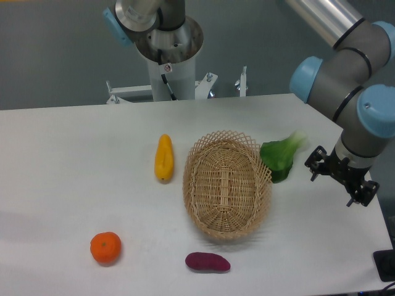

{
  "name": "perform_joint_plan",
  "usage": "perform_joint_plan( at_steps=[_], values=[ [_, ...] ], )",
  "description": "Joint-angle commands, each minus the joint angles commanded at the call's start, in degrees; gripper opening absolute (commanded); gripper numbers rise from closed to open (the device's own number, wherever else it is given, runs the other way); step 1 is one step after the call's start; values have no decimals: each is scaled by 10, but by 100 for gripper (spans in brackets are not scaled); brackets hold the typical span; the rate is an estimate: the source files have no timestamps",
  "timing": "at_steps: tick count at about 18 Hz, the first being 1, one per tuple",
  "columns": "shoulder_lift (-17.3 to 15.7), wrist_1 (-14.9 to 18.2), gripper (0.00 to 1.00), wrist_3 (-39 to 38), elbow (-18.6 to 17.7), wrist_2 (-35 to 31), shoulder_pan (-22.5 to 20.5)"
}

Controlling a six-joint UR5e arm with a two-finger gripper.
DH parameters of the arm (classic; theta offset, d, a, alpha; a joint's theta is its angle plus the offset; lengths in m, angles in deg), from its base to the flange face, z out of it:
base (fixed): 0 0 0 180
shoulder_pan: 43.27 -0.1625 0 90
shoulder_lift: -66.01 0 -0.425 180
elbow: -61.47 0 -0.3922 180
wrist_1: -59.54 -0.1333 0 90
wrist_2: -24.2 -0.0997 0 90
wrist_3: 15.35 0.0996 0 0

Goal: Place the green vegetable on the table

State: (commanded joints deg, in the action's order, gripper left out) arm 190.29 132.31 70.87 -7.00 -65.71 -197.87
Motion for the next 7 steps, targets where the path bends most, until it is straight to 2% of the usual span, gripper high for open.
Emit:
perform_joint_plan(
  at_steps=[7],
  values=[
    [0, -2, 100, -2, -1, -2, 5]
  ],
)
